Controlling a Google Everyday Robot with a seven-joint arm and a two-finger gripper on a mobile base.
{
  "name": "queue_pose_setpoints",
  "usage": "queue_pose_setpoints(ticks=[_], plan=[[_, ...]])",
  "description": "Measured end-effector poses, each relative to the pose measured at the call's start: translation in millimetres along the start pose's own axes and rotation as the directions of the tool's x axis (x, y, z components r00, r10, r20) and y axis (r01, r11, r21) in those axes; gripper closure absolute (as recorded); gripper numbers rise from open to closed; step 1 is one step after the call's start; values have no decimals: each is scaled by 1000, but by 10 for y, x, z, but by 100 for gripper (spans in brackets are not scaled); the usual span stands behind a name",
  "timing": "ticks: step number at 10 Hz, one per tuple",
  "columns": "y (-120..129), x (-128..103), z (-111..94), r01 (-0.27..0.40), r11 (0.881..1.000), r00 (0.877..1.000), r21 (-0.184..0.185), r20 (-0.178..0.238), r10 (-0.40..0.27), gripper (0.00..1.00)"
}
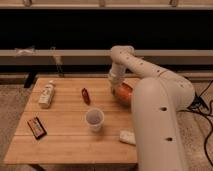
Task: Drag the ceramic bowl in a circle
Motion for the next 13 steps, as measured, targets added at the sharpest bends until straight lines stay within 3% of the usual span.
queue_pose_setpoints(ticks=[1,4,9,13], plan=[[16,-110,15,11,1000,1000,7,21,-12,98],[318,-394,102,81,997,995,10,51,-82,71],[847,-263,279,202,978,979,-49,16,-202,22],[880,-234,304,224,973,975,-55,-3,-224,20]])
